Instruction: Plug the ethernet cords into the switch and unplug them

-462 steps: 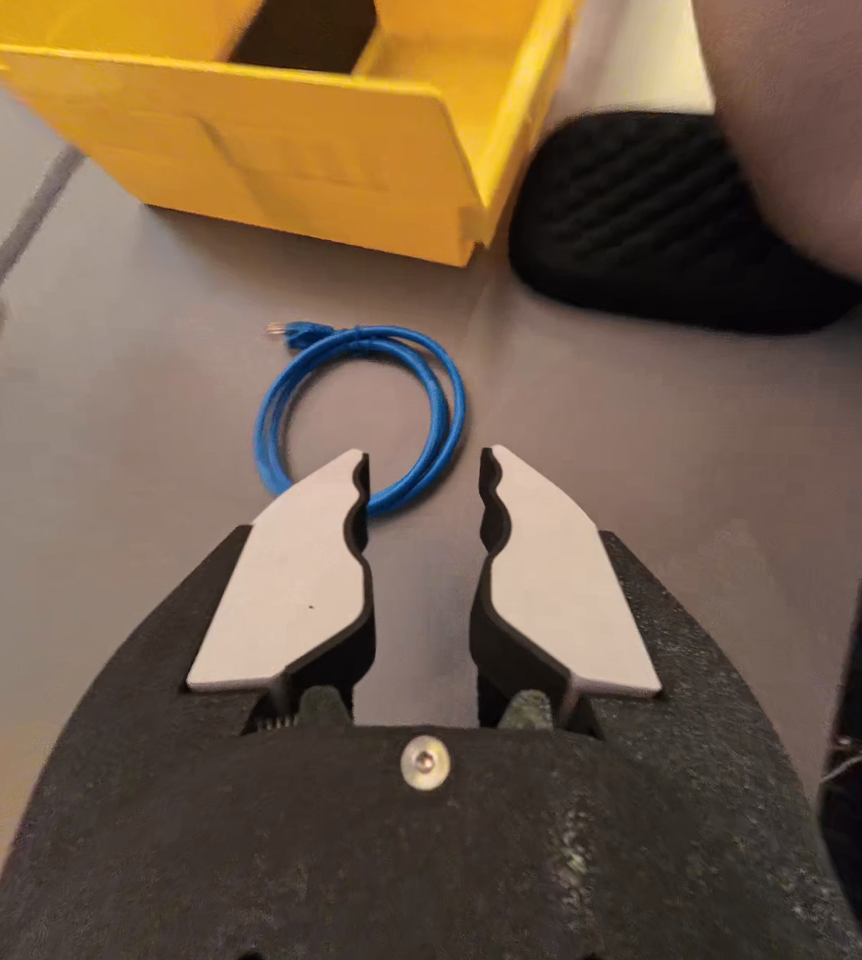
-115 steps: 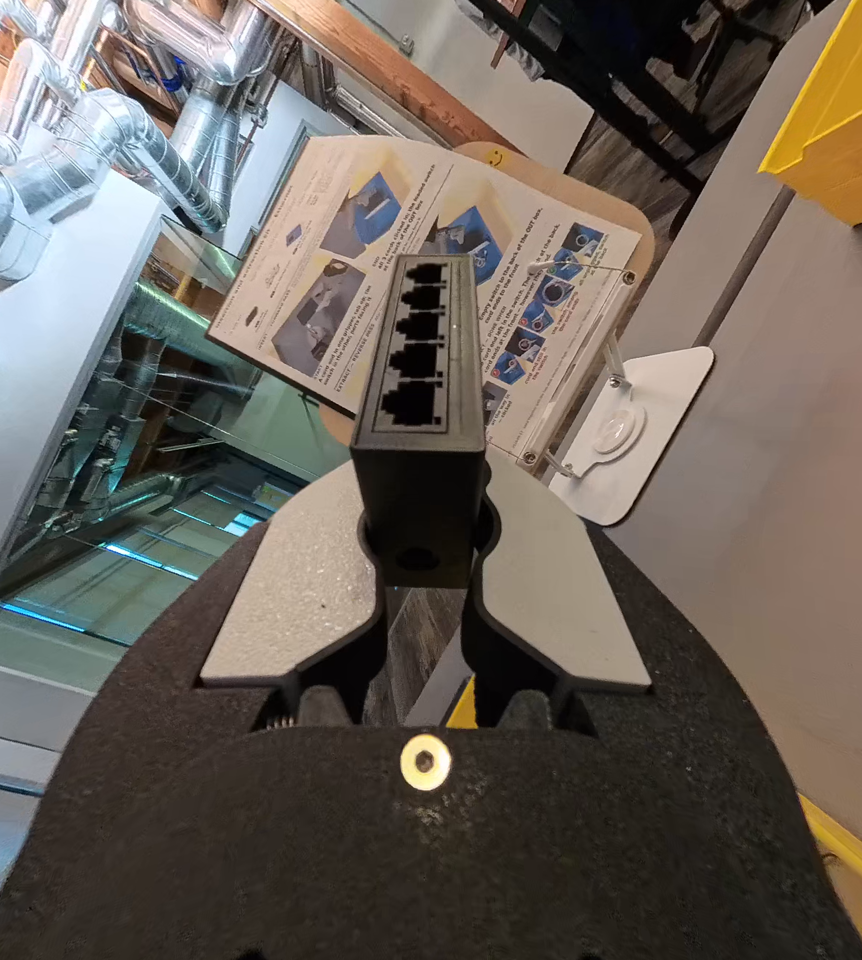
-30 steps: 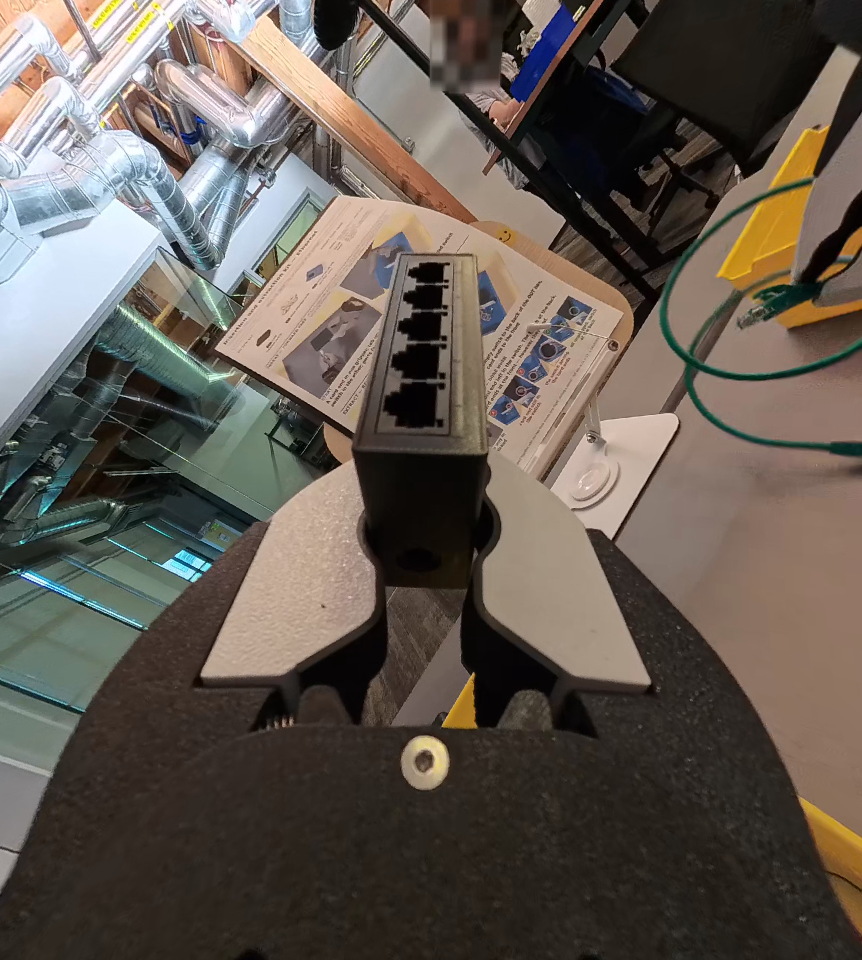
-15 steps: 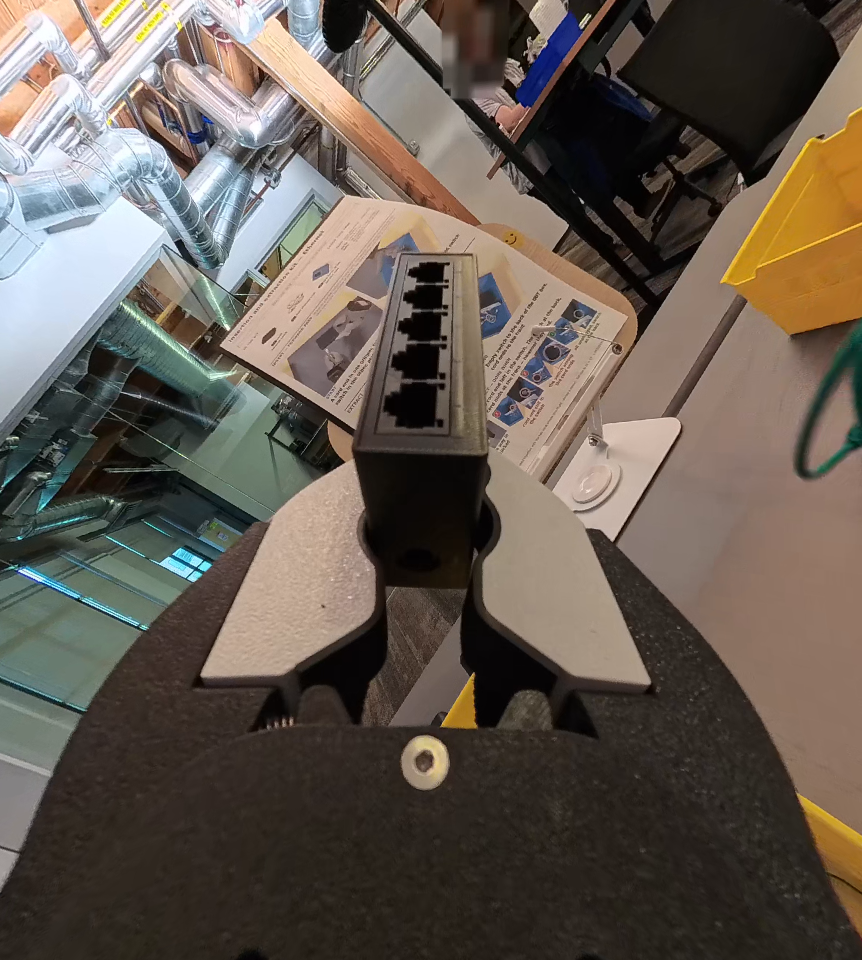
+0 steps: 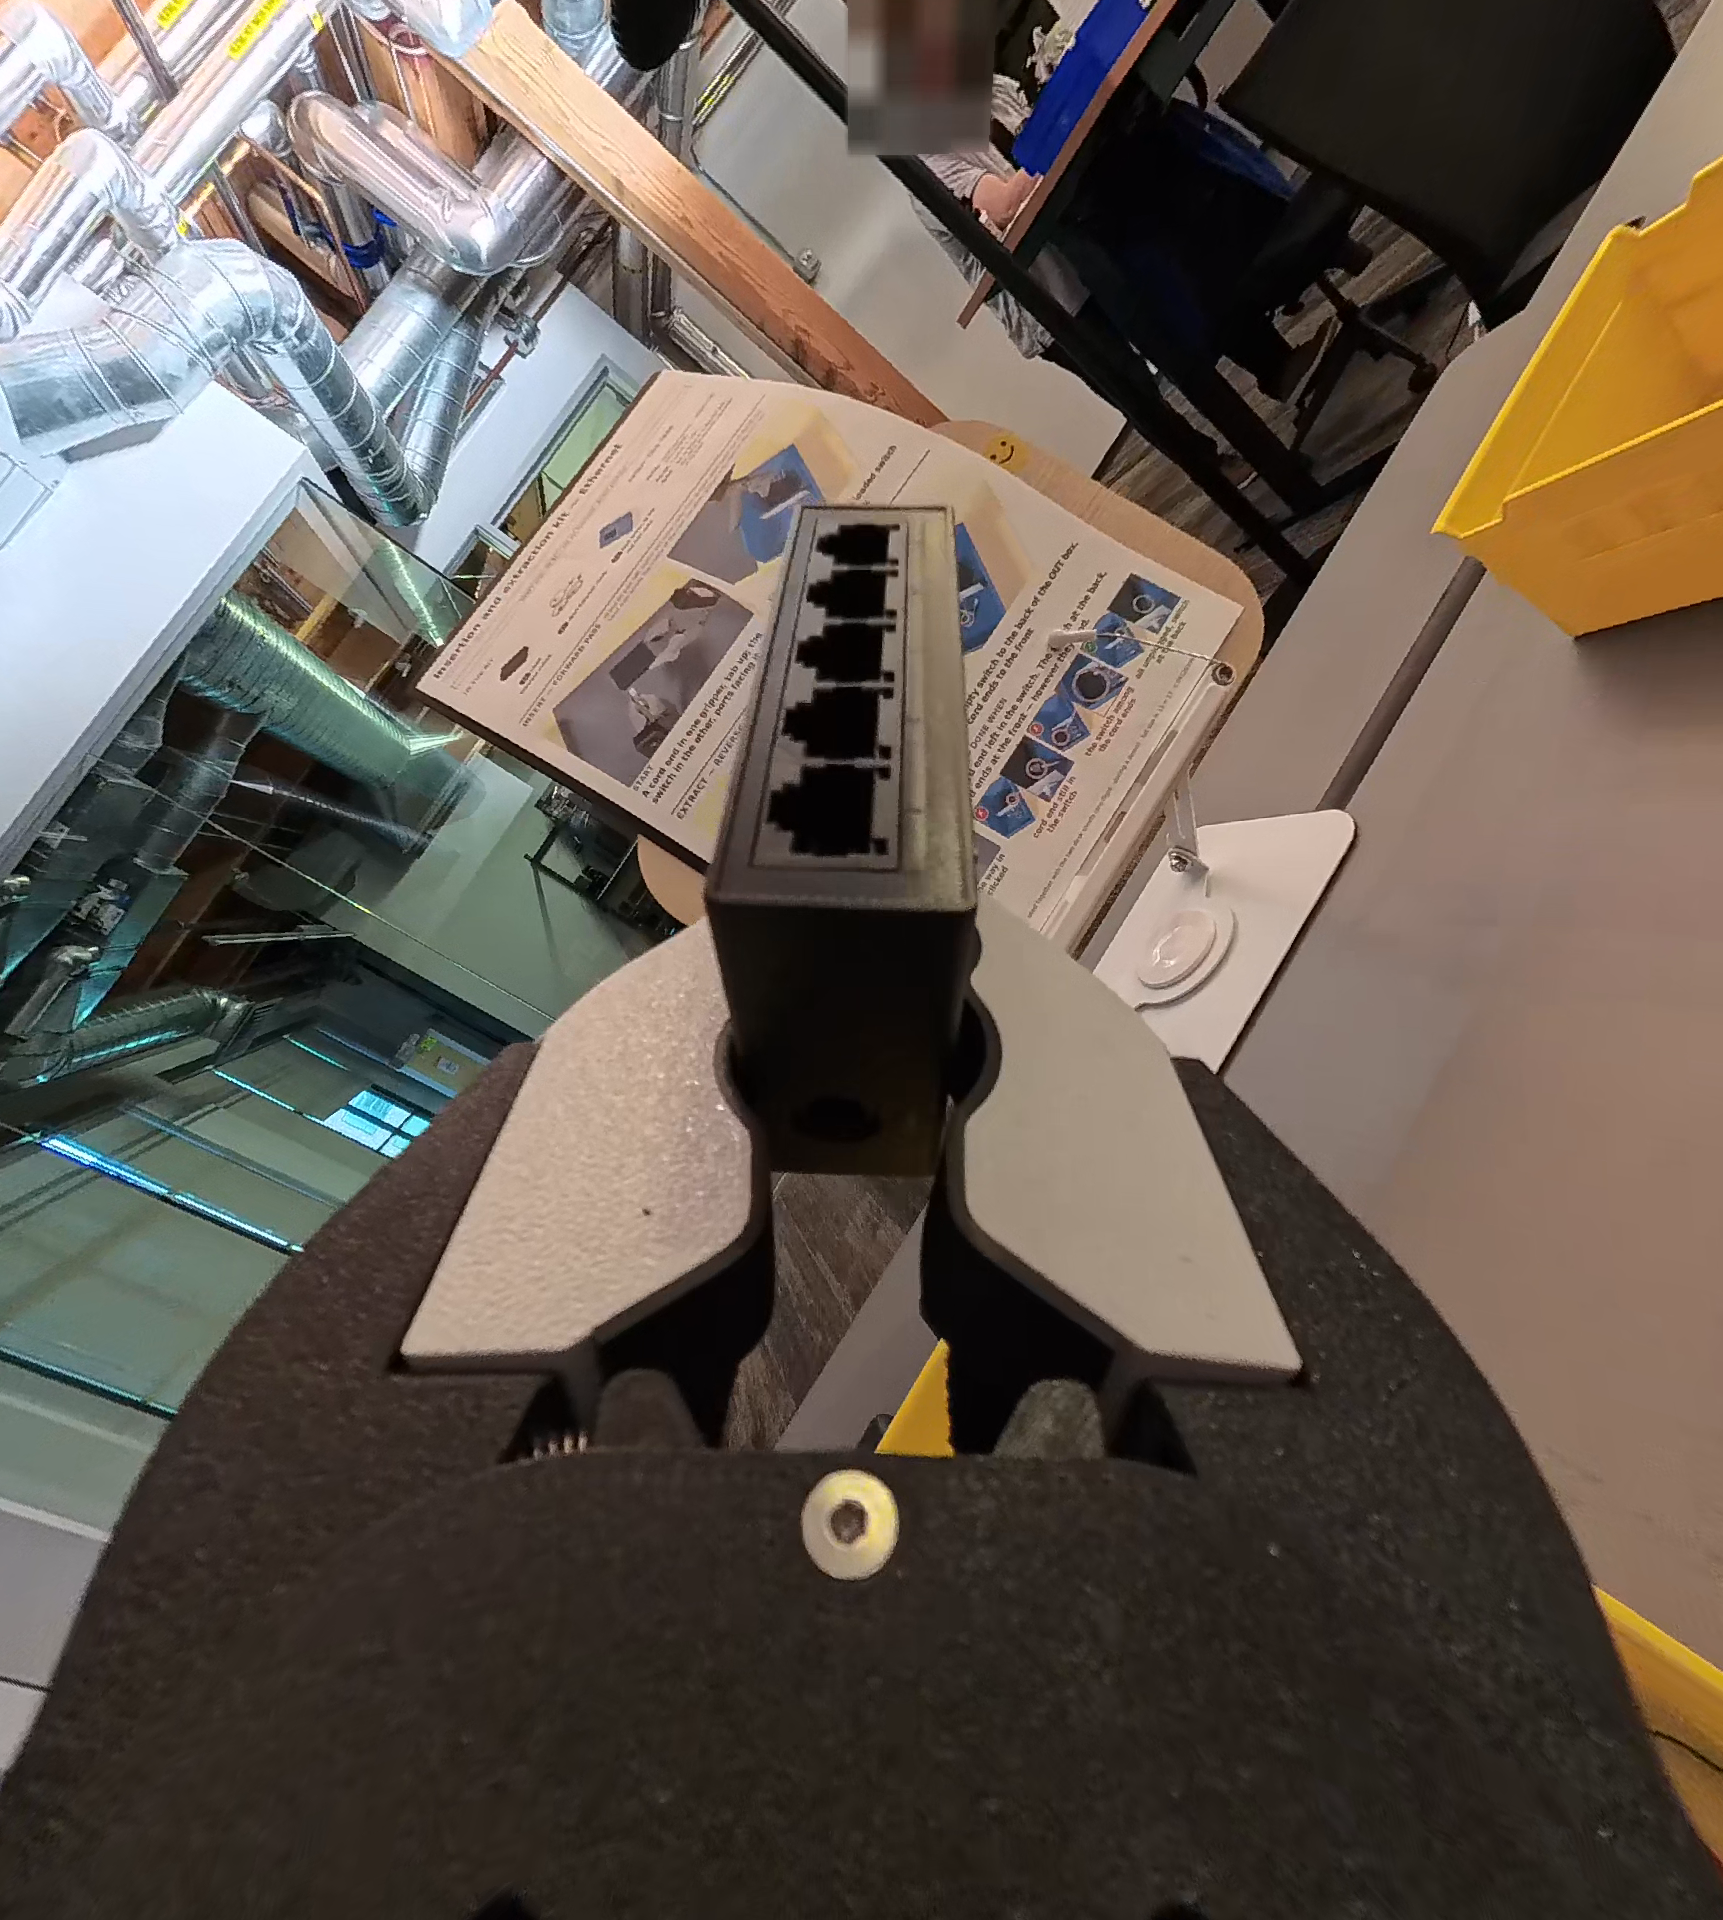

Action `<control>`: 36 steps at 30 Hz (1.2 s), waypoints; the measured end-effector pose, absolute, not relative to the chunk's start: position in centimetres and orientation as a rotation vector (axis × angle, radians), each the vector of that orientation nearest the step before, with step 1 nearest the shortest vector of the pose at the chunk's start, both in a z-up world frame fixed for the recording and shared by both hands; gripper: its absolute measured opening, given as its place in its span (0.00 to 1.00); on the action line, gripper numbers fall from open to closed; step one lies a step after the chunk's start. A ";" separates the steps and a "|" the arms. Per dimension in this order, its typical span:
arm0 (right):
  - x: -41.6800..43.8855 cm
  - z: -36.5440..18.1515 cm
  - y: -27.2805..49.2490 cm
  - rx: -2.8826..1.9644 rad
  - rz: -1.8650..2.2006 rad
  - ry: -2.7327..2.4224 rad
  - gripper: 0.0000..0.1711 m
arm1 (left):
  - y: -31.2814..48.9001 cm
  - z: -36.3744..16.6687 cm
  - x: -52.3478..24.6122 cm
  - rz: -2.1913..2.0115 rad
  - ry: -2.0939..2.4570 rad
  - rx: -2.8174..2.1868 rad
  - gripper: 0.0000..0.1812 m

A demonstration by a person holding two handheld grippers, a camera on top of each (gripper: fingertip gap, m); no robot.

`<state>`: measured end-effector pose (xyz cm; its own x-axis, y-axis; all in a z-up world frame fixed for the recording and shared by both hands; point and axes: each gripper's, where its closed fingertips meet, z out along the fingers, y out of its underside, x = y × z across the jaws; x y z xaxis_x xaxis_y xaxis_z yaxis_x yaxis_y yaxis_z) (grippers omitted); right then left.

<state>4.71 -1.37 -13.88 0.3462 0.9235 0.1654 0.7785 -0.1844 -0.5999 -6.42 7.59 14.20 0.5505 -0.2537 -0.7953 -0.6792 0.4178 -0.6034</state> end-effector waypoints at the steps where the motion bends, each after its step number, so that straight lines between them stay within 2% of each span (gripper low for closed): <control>1: 4.9 -13.9 -0.8 -2.011 0.315 -1.469 0.19 | 7.6 14.2 -6.4 0.332 0.998 -1.149 0.16; 6: 5.2 -15.5 -0.8 -2.028 0.382 -1.564 0.18 | 7.5 14.2 -6.1 0.327 1.004 -1.143 0.16; 11: 4.8 -15.6 -0.9 -2.022 0.506 -1.566 0.11 | 7.7 13.8 -6.0 0.335 1.018 -1.154 0.16; 20: 4.7 -15.6 -1.5 -1.929 0.602 -1.671 0.18 | 7.9 13.5 -5.6 0.337 1.033 -1.160 0.16; 23: 4.8 -15.7 -1.5 -1.937 0.636 -1.664 0.09 | 8.0 13.3 -5.5 0.341 1.041 -1.164 0.16; 29: 4.7 -15.5 -1.4 -1.841 0.570 -1.726 0.09 | 8.2 13.1 -5.3 0.353 1.048 -1.161 0.16; 32: 4.1 -13.4 -1.1 -1.723 0.539 -1.676 0.08 | 8.1 13.1 -5.1 0.346 1.050 -1.151 0.16; 36: 3.7 -7.6 0.3 -1.554 0.428 -1.564 0.08 | 8.4 12.8 -4.7 0.374 1.062 -1.138 0.16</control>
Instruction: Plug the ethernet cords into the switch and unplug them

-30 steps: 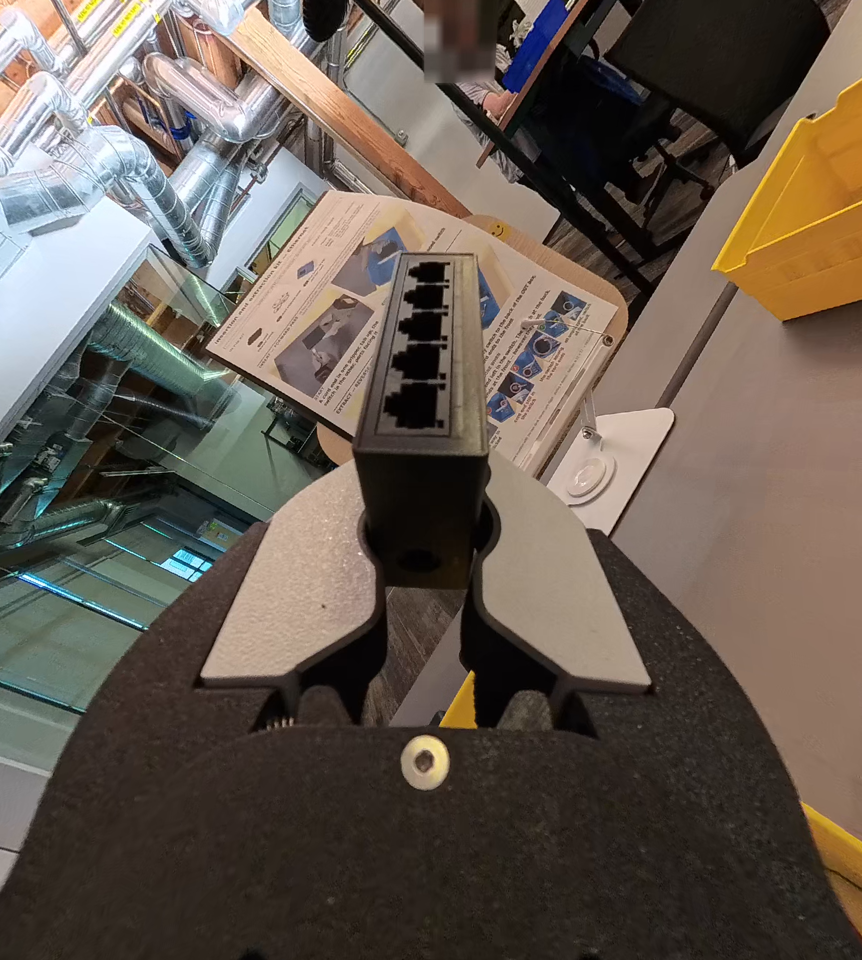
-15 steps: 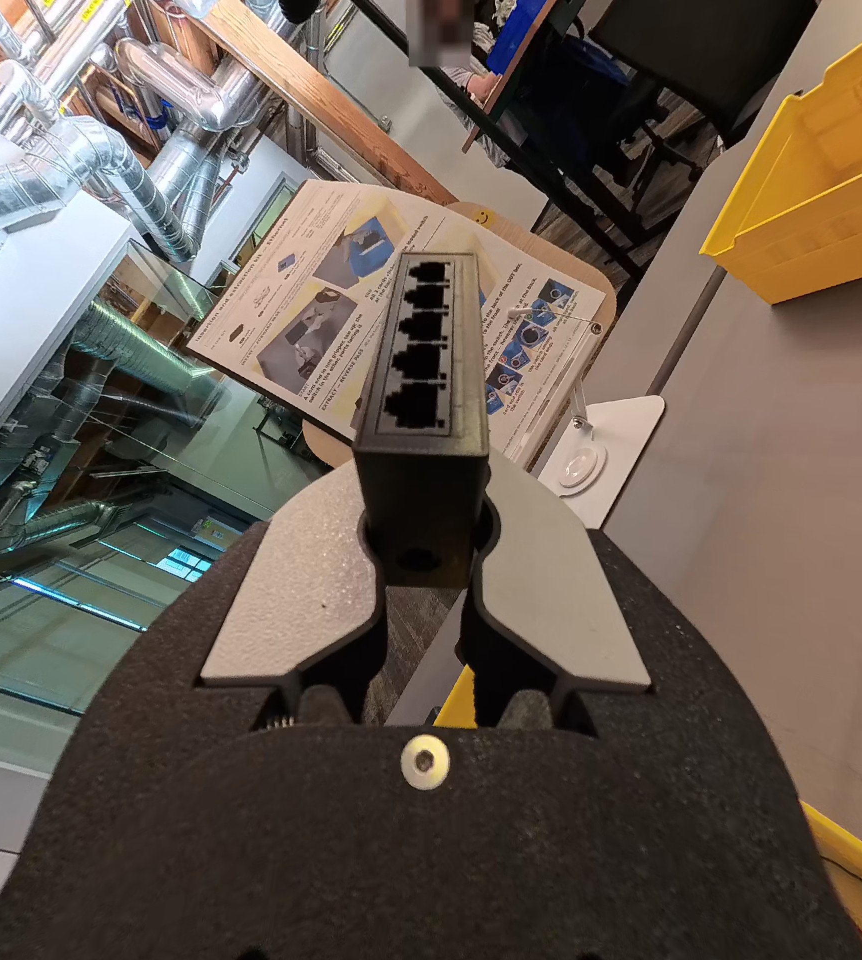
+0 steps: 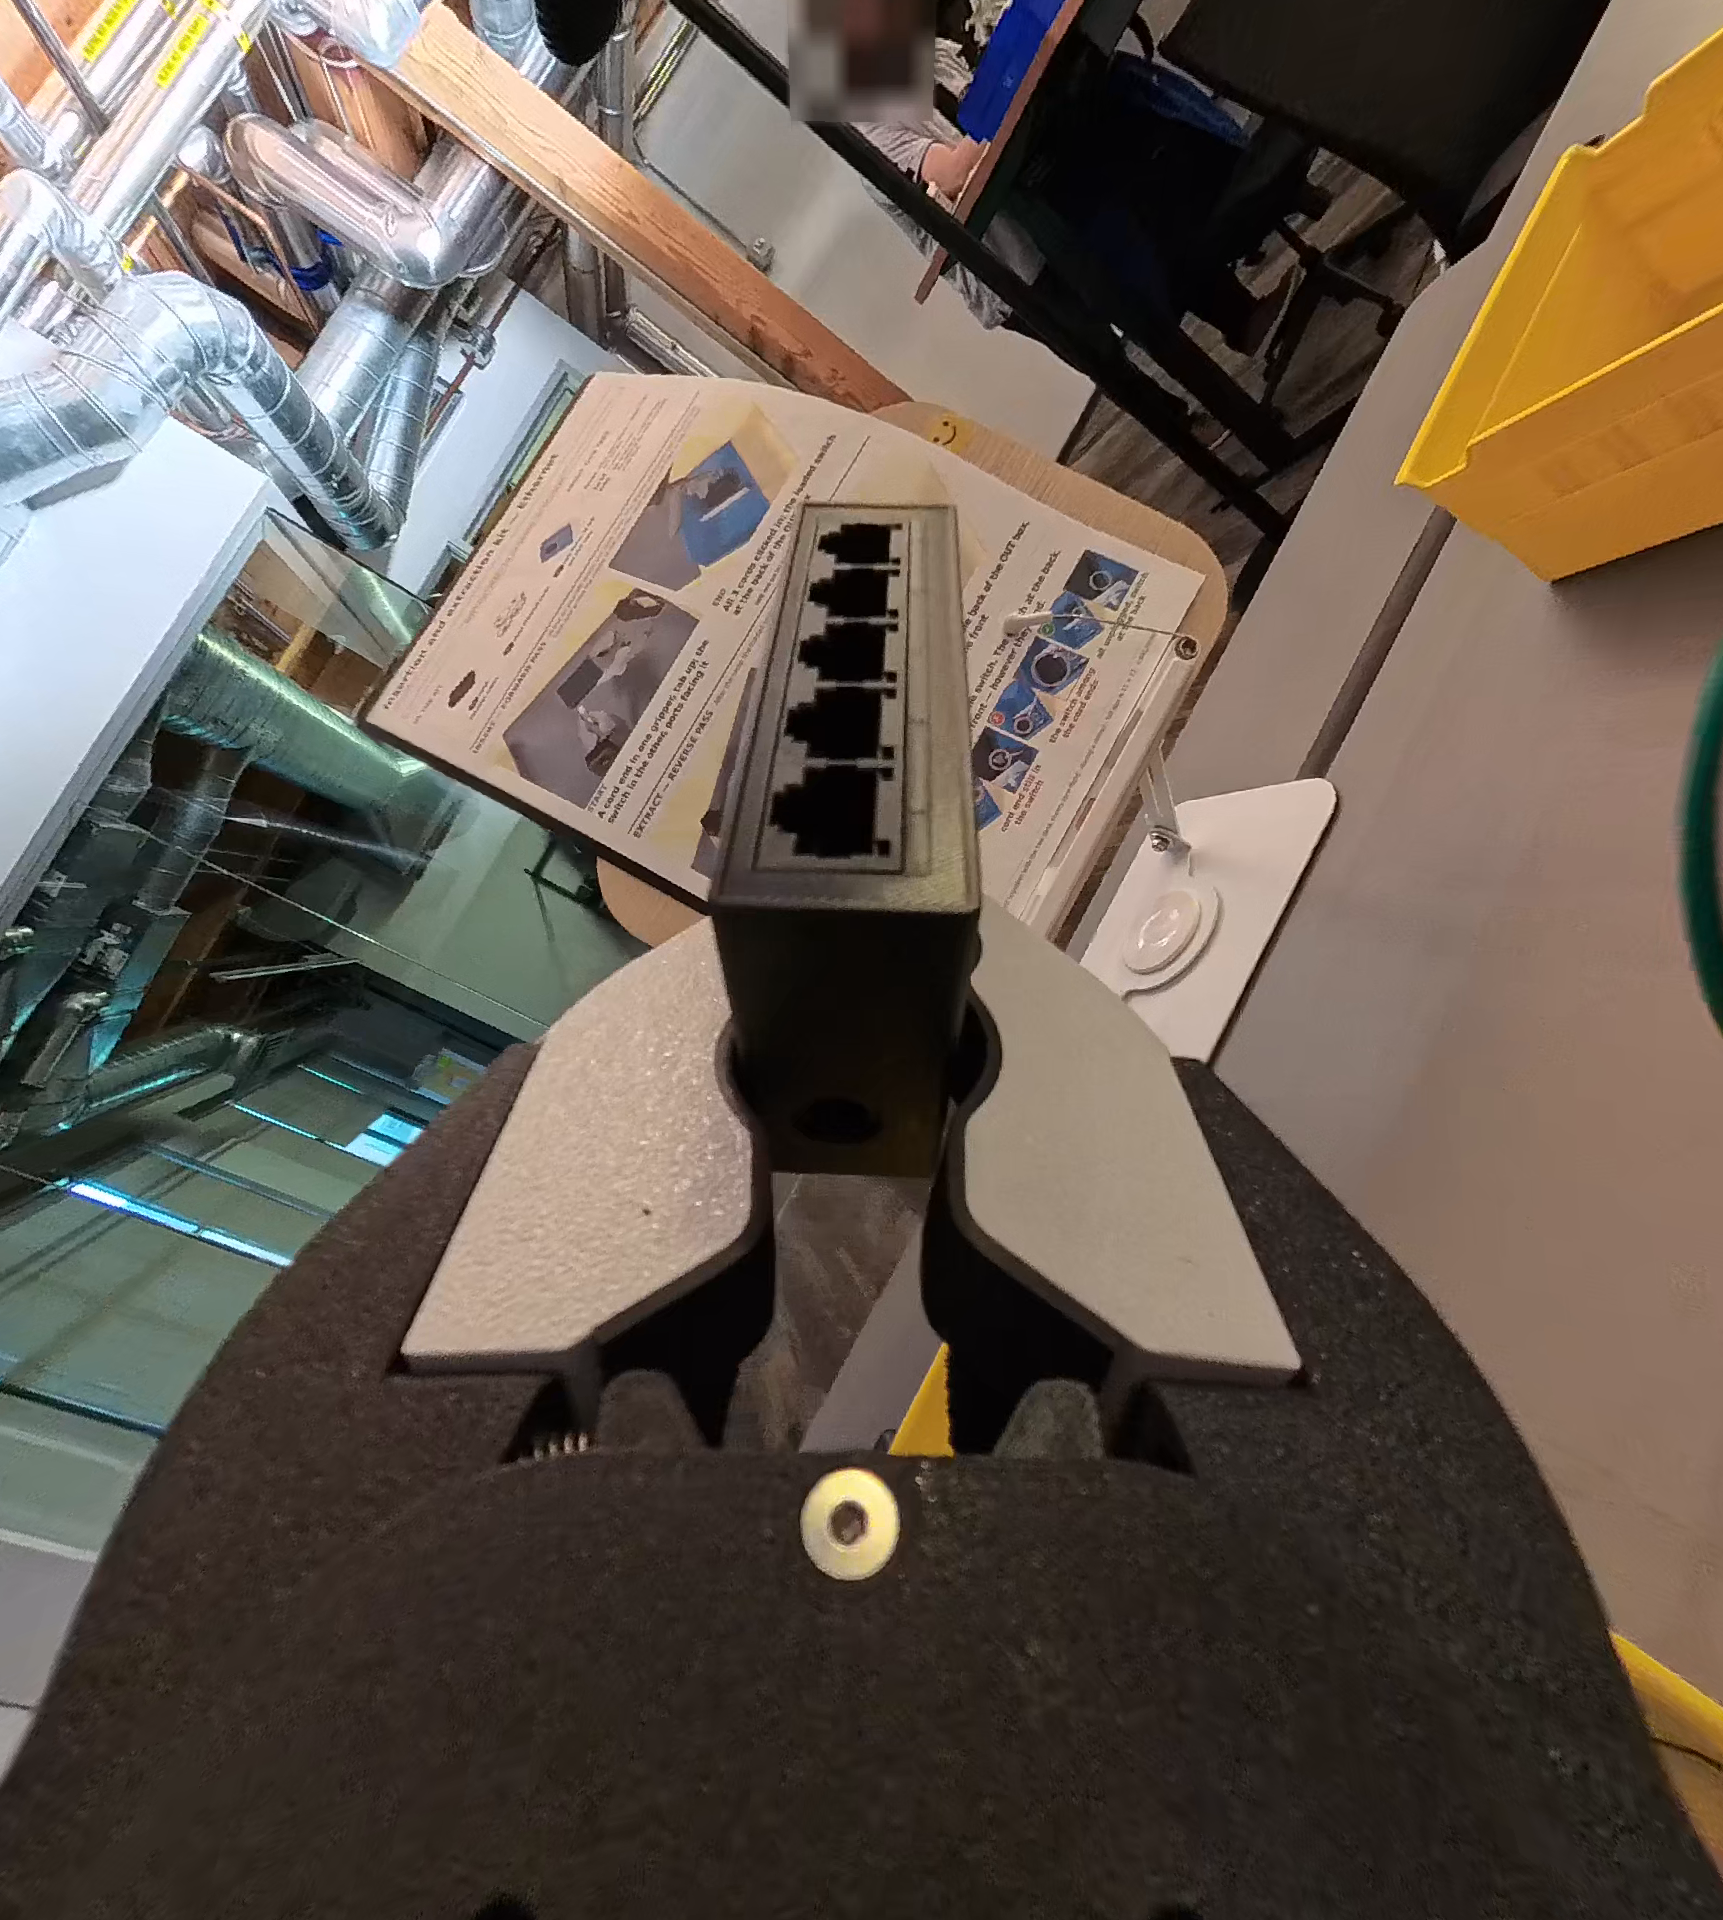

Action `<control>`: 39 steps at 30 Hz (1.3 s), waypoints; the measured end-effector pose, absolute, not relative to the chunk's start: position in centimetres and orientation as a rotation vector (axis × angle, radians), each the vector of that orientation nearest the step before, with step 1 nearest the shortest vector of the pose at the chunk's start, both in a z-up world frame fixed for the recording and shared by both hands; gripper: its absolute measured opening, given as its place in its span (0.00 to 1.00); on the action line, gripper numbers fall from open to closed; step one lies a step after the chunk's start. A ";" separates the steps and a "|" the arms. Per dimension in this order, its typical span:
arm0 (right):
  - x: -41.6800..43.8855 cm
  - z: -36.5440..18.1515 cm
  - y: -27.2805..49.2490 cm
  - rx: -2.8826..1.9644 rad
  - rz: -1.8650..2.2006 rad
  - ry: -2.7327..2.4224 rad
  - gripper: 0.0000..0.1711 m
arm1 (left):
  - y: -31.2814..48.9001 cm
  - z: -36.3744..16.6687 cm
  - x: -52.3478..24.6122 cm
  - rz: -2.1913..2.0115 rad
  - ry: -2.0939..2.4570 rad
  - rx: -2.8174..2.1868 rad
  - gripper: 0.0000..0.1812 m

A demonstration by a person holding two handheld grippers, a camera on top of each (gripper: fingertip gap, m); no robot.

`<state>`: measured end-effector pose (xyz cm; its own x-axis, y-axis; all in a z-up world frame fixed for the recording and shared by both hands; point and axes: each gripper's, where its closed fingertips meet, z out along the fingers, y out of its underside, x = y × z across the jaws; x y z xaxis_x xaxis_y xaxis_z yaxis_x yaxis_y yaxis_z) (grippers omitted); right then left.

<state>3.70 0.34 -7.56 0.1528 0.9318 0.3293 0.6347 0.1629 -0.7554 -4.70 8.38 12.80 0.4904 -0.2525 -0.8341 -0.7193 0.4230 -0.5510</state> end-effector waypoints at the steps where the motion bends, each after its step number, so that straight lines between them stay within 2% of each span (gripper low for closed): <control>1: 3.8 -5.7 0.7 -1.518 0.404 -1.531 0.08 | 8.5 12.7 -4.6 0.389 1.065 -1.131 0.16; 8: 6.9 7.9 4.2 -1.399 0.434 -1.138 0.08 | 9.2 11.6 -3.2 0.459 1.116 -1.110 0.16; 12: 10.1 11.5 7.0 -1.515 0.509 -0.874 0.08 | 9.7 10.6 -2.7 0.517 1.159 -1.120 0.16; 24: 10.4 5.8 10.1 -1.809 0.173 -1.050 0.08 | 11.7 5.4 0.9 0.757 1.343 -1.170 0.16; 39: 9.3 3.3 10.0 -1.877 0.118 -1.161 0.08 | 12.0 4.6 0.9 0.916 1.378 -1.174 0.16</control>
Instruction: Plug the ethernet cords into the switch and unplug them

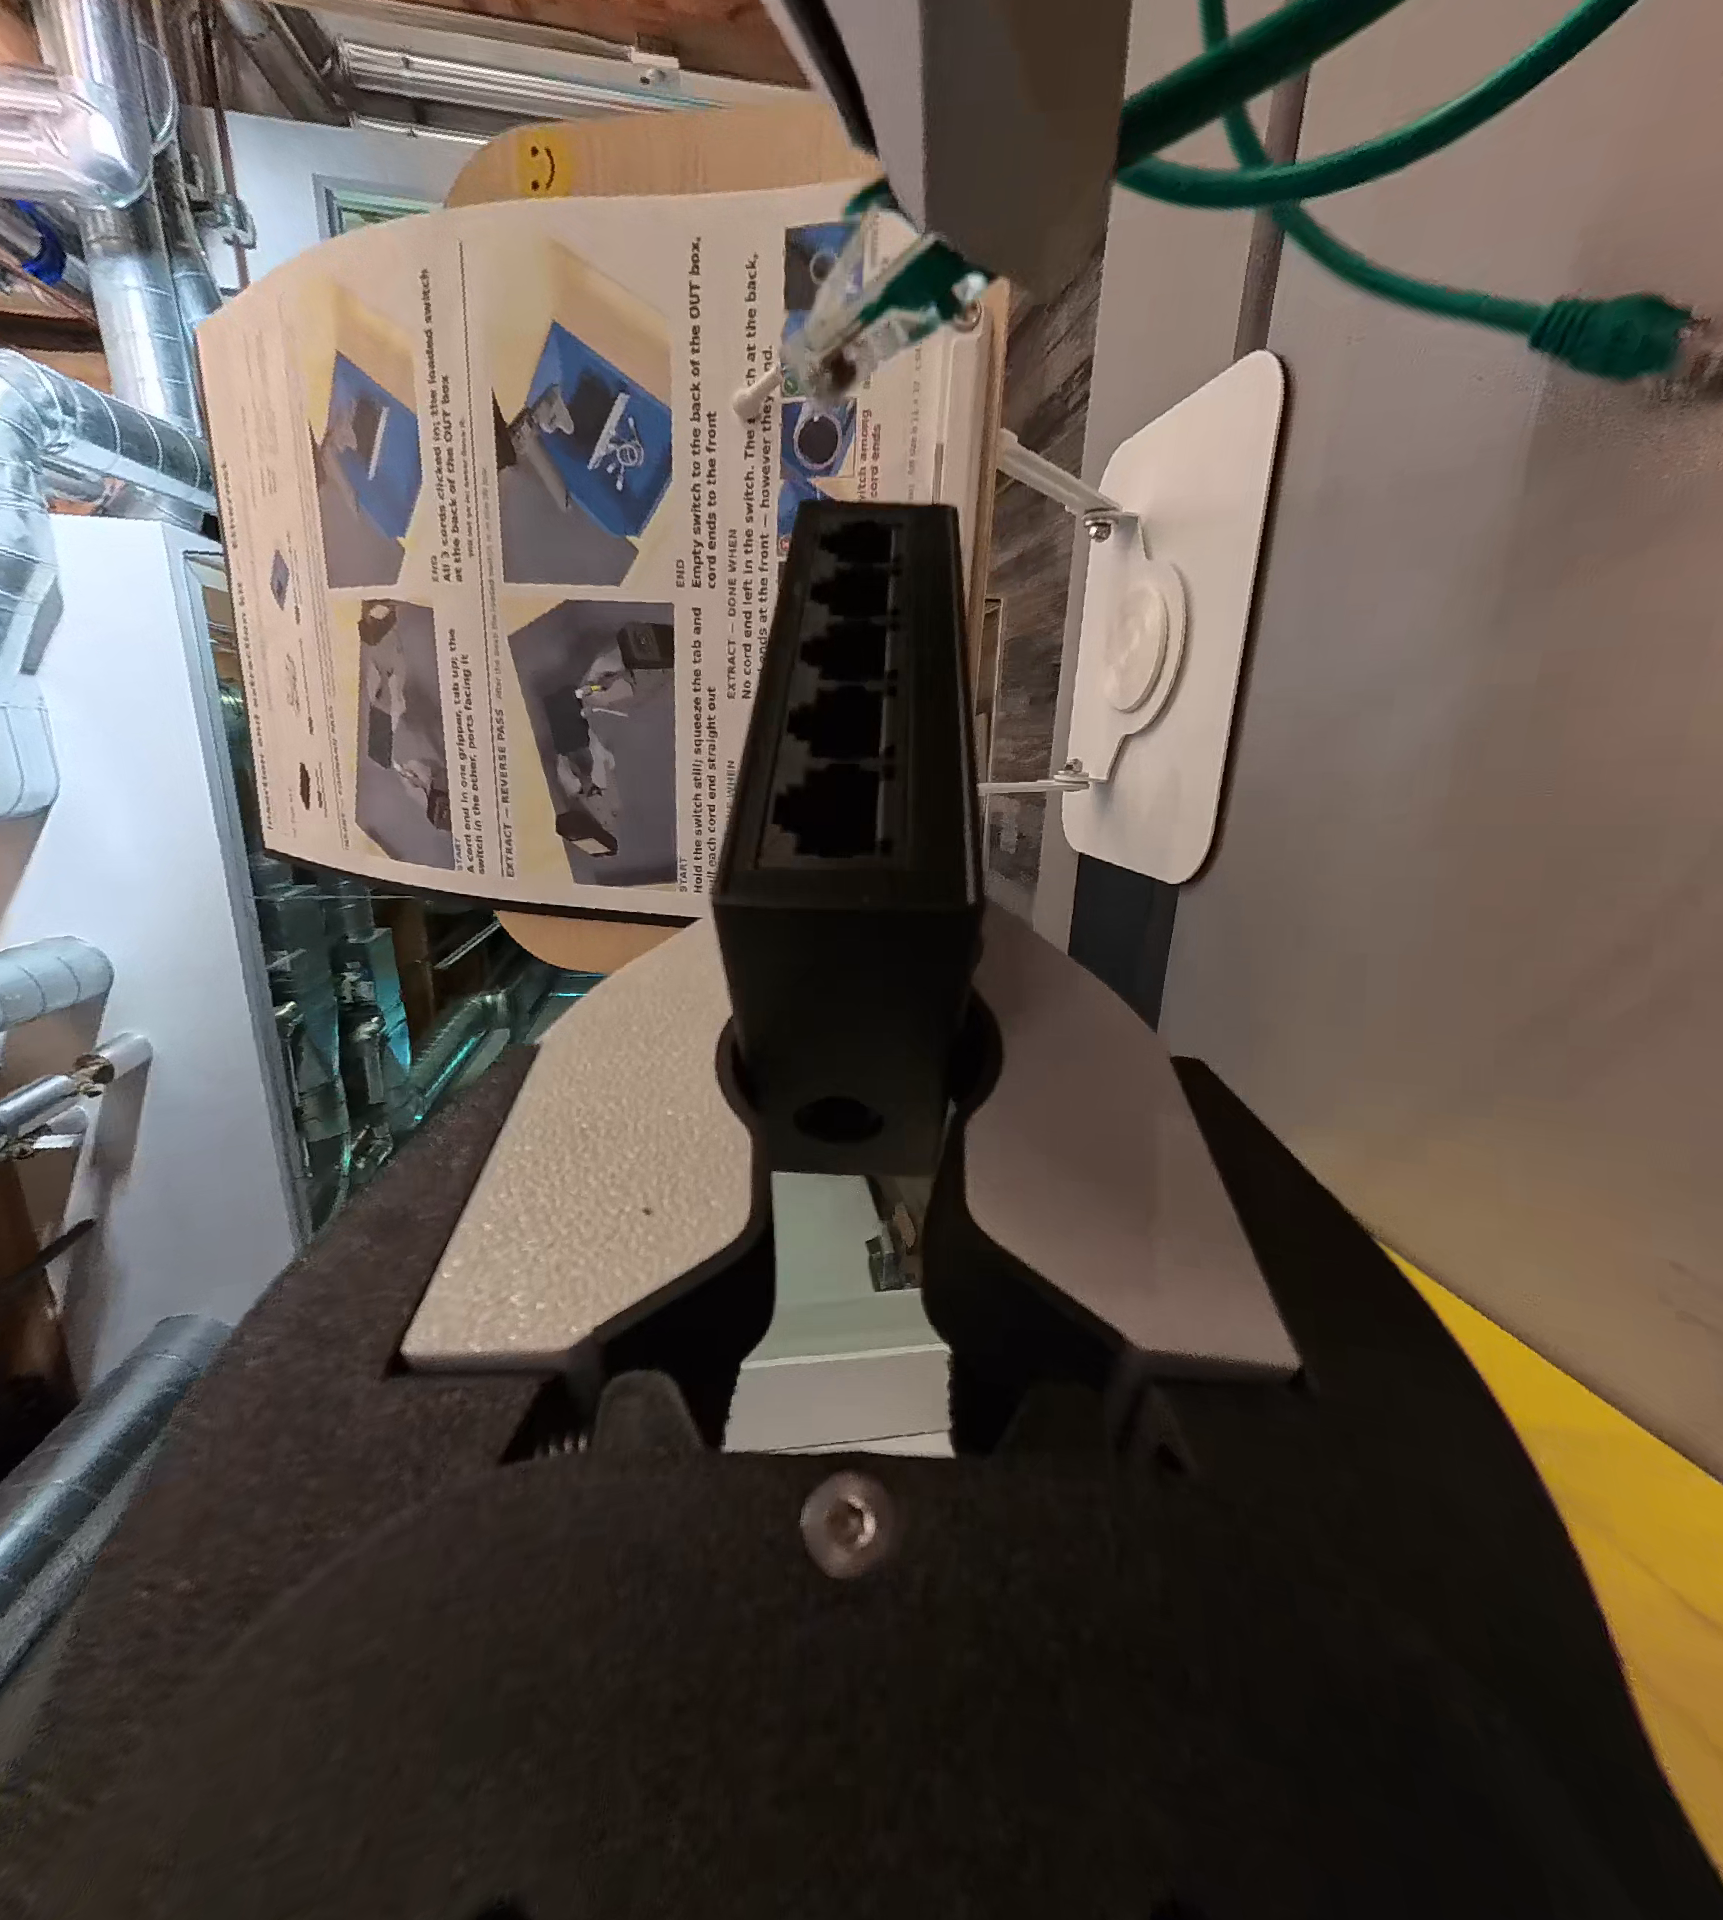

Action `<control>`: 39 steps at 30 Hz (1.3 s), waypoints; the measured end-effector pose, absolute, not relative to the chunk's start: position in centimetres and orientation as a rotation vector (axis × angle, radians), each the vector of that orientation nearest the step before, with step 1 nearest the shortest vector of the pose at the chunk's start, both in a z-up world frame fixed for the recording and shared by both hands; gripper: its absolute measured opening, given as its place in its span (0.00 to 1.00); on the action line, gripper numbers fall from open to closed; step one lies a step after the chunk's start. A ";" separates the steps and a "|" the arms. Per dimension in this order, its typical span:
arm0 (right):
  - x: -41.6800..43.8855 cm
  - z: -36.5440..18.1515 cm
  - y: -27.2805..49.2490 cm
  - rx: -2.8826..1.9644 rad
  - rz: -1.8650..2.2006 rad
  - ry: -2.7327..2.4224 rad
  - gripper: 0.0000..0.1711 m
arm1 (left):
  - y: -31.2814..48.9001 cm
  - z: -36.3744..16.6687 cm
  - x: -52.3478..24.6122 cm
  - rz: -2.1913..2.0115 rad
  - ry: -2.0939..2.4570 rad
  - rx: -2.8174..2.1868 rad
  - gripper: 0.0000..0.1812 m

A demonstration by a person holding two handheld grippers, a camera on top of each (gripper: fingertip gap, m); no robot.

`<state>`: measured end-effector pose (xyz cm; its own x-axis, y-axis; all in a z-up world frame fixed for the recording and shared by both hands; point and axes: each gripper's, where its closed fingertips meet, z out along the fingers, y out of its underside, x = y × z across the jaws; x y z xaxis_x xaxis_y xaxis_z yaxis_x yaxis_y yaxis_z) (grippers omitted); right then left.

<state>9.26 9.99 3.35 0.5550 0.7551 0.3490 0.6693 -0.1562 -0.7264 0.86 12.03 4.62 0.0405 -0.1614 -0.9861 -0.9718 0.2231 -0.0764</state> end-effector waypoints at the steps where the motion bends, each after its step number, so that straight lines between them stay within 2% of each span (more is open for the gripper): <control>1: 9.2 3.2 10.0 -1.884 0.117 -1.165 0.08 | 12.0 4.6 0.9 0.921 1.384 -1.170 0.16; 6: 8.0 1.2 10.3 -1.923 0.214 -1.208 0.08 | 12.3 4.6 -0.6 0.933 1.383 -1.217 0.16; 13: 1.2 -7.1 8.7 -1.980 0.799 -1.406 0.08 | 13.2 7.4 -8.3 0.974 1.195 -1.361 0.16; 21: -1.2 -14.2 9.0 -2.035 0.622 -1.543 0.08 | 12.5 8.7 -8.7 0.944 1.148 -1.345 0.16; 32: -1.9 -14.5 9.3 -1.747 0.341 -1.705 0.09 | 12.4 8.2 -6.8 0.916 1.194 -1.313 0.16; 39: -1.9 -14.3 8.6 -1.885 0.696 -1.594 0.08 | 12.2 8.7 -6.9 0.908 1.178 -1.308 0.16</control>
